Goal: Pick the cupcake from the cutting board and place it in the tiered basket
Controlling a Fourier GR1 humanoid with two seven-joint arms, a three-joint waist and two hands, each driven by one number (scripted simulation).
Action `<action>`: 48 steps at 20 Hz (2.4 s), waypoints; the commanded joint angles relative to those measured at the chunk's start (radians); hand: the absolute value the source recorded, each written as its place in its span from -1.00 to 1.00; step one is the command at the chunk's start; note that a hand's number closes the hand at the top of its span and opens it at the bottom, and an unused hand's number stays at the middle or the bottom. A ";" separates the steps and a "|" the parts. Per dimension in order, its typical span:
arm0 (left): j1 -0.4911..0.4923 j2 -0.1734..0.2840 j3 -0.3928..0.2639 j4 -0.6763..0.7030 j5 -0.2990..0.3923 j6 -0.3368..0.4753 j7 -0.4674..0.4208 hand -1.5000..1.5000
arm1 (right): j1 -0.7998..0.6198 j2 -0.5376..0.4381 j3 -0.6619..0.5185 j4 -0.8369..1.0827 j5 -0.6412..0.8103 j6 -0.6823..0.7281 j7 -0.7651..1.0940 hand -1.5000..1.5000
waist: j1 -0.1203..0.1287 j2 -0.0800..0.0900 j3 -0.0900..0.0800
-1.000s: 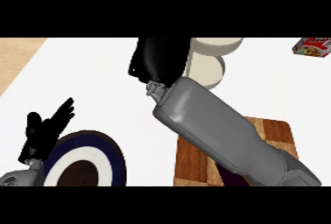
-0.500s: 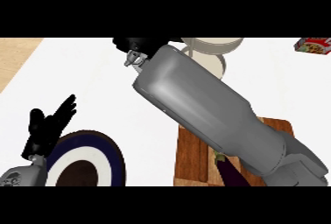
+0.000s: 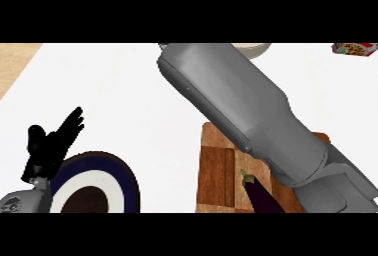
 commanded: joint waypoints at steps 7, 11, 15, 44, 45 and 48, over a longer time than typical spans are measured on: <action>0.024 -0.005 0.001 -0.002 -0.002 0.001 -0.016 0.00 | -0.056 0.011 -0.150 0.224 -0.045 -0.331 -0.050 1.00 | -0.019 0.004 -0.001; 0.037 0.010 0.017 -0.015 0.003 0.003 0.004 0.00 | -0.088 -0.038 -0.024 0.405 0.091 -0.074 -0.101 1.00 | -0.033 -0.005 -0.008; 0.036 0.012 0.026 -0.015 0.006 0.006 0.004 0.00 | -0.178 -0.064 -0.033 0.502 0.081 0.038 -0.176 1.00 | -0.039 -0.004 -0.002; 0.062 0.042 0.063 -0.029 0.033 -0.031 -0.004 0.00 | -0.250 -0.116 -0.219 0.750 -0.075 0.335 -0.139 -1.00 | -0.051 -0.002 0.000; 0.083 0.003 0.031 -0.080 0.009 0.007 0.020 0.00 | -0.215 -0.109 -0.206 0.736 -0.063 0.308 -0.174 -1.00 | -0.057 -0.007 0.002; 0.096 0.028 0.057 -0.044 0.029 -0.025 0.006 0.00 | -0.247 -0.130 -0.220 0.683 -0.074 0.282 -0.209 -1.00 | -0.065 -0.010 0.001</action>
